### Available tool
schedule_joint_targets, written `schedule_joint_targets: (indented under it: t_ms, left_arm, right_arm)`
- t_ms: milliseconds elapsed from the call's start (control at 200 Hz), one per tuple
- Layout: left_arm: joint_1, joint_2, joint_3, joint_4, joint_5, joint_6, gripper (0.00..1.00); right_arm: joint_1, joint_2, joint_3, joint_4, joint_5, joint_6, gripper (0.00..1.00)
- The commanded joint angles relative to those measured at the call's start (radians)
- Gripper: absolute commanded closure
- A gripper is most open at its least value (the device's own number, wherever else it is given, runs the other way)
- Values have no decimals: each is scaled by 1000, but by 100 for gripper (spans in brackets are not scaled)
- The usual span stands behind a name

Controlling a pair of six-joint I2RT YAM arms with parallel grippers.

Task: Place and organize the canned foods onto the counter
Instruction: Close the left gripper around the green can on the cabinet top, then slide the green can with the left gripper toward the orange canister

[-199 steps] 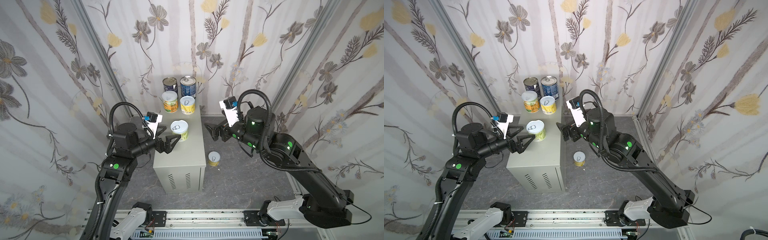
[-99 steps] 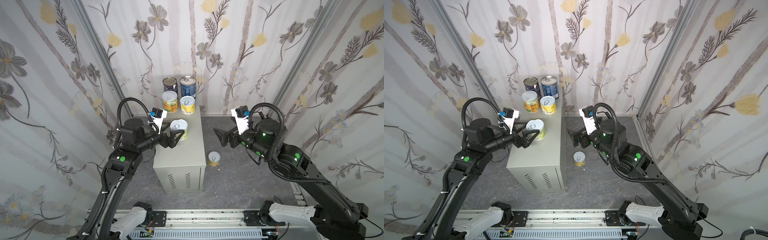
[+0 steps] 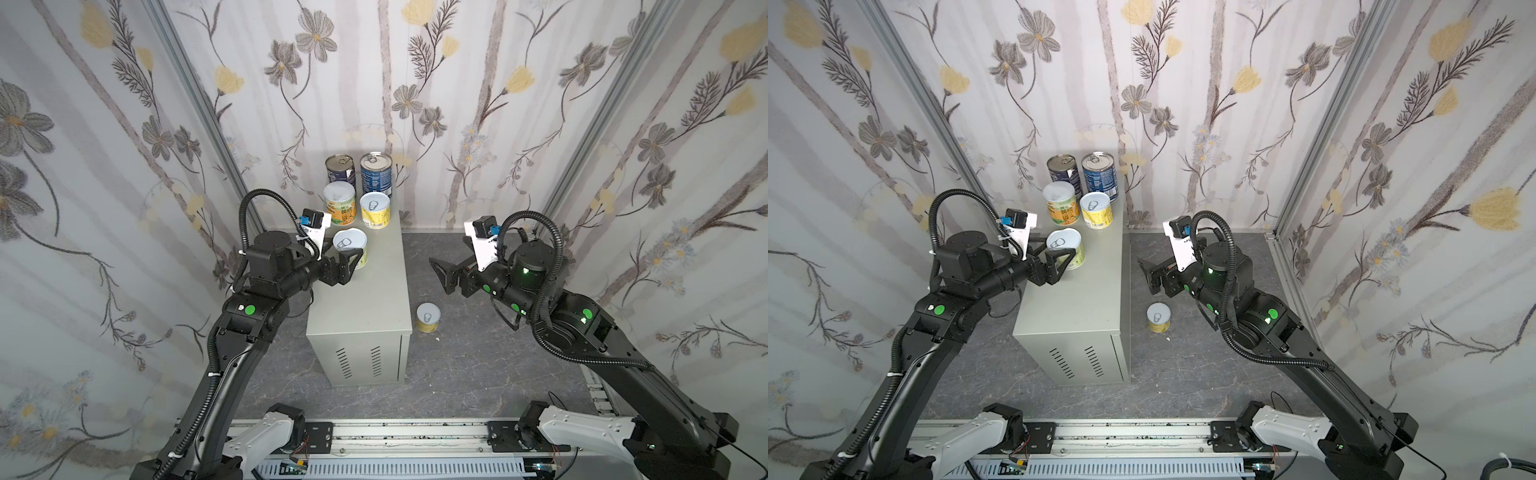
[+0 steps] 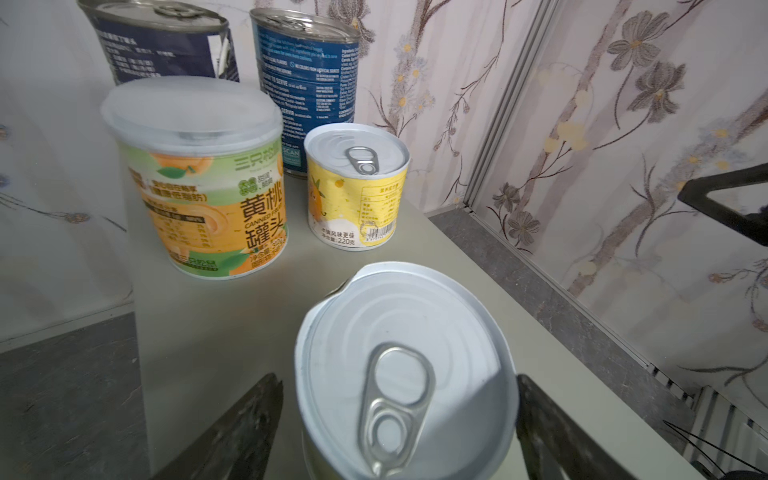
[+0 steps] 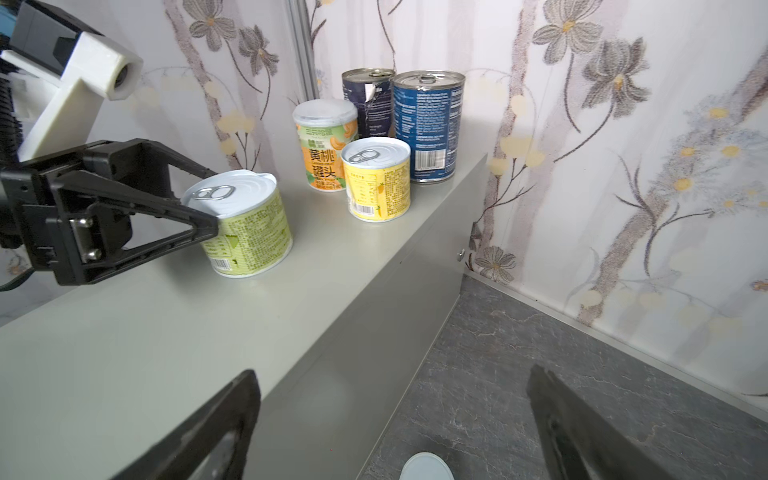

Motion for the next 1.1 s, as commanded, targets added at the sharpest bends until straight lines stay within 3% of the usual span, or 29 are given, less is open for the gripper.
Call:
schedule_joint_targets:
  t_ms: [0,235,395,834,1099]
  left_arm:
    - [2,13,11,51,-90,21,14]
    - [3,50,24,66,-132,45,12]
    - [3,69,27,89,-128,58,3]
    - [19,75,6,109,-125,104,10]
    - [98,105,38,70,15,138,12]
  right_arm:
    - [-12,-13,-20,51,-21,1,0]
    - [-39,-37,-60,71,-47,0,0]
    - [-51,-33,-70,83,-67,-3,0]
    - [-102,2,-55,87,-115,-11,0]
    - [-115,-3,-90,112,-134,-16,0]
